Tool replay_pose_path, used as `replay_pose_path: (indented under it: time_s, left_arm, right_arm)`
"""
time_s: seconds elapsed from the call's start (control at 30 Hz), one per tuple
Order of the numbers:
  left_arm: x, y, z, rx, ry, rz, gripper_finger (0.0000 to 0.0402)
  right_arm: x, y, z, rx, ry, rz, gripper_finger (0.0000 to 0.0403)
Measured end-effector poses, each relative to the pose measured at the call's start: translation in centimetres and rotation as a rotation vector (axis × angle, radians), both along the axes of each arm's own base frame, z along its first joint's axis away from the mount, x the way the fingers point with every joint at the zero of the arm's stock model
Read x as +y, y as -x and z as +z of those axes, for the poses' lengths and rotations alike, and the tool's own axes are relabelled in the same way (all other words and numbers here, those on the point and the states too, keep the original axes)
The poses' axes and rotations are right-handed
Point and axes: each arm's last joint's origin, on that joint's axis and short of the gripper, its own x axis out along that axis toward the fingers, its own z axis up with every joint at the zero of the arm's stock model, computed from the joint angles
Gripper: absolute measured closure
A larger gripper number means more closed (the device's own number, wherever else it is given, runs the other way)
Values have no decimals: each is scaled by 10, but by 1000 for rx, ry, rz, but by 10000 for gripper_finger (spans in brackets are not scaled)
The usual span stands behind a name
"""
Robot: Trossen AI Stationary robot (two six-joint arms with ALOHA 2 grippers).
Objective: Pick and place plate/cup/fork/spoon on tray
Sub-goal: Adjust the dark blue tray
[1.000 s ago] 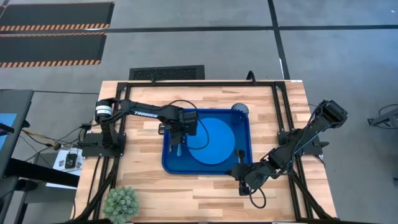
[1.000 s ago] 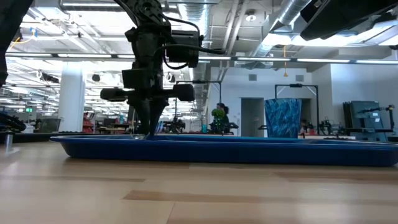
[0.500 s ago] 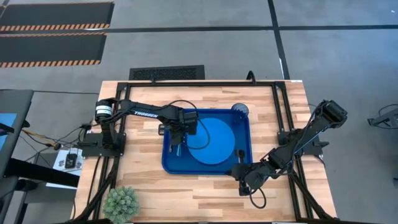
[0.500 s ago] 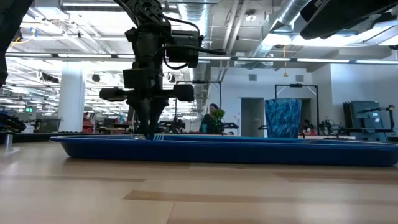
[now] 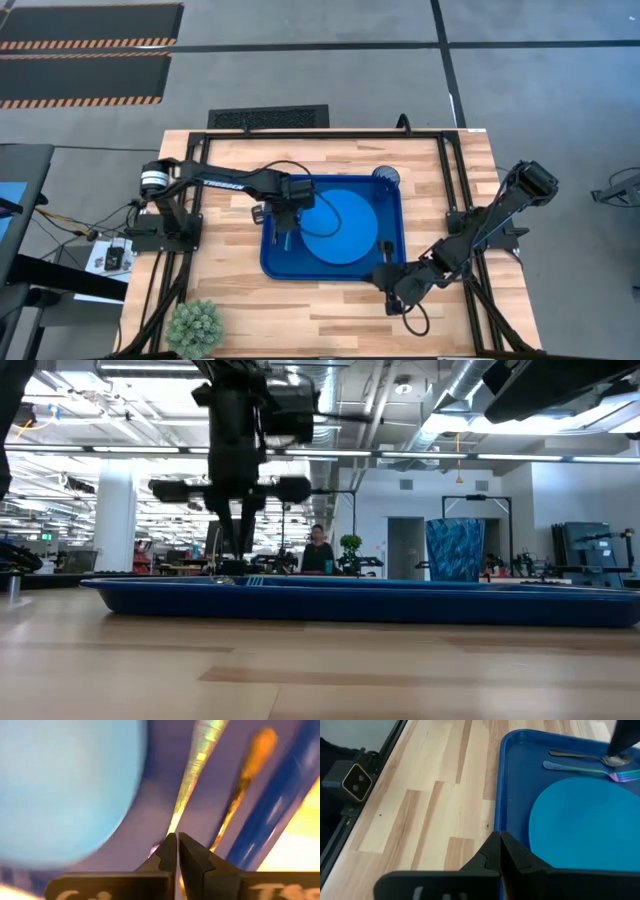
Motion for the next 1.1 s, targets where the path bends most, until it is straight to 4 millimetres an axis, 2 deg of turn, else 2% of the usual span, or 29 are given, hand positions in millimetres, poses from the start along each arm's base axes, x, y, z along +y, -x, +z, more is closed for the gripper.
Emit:
replay_pose_path:
  time_s: [0.1,0.23,0.3,0.5,0.67,0.73,0.87,0.97,1.1]
  left_arm:
    - [-5,5,17,-69,23,220,401]
    - [-13,10,39,-166,213,437,401]
    - [-17,16,42,-240,289,503,401]
    - [-29,52,23,-492,422,653,401]
    - [-42,82,19,-762,624,789,401]
    - [-45,92,20,-847,727,845,401]
    - [-51,113,18,-942,857,850,401]
    - [-53,128,9,-1012,934,834,401]
    - [-52,142,-2,-1010,976,891,401]
  right_arm:
    - [1,1,0,-7,33,11,391]
    - [1,1,0,-24,97,24,398]
    - [-1,1,-2,-36,115,14,399]
    - [-5,6,-27,-133,99,47,399]
    - [-18,8,-44,-187,90,33,399]
    - [-24,10,-45,-203,100,28,399]
    - [-36,16,-35,-249,118,31,400]
    - [-48,26,-25,-318,113,54,400]
    - [-67,46,-29,-331,66,46,400]
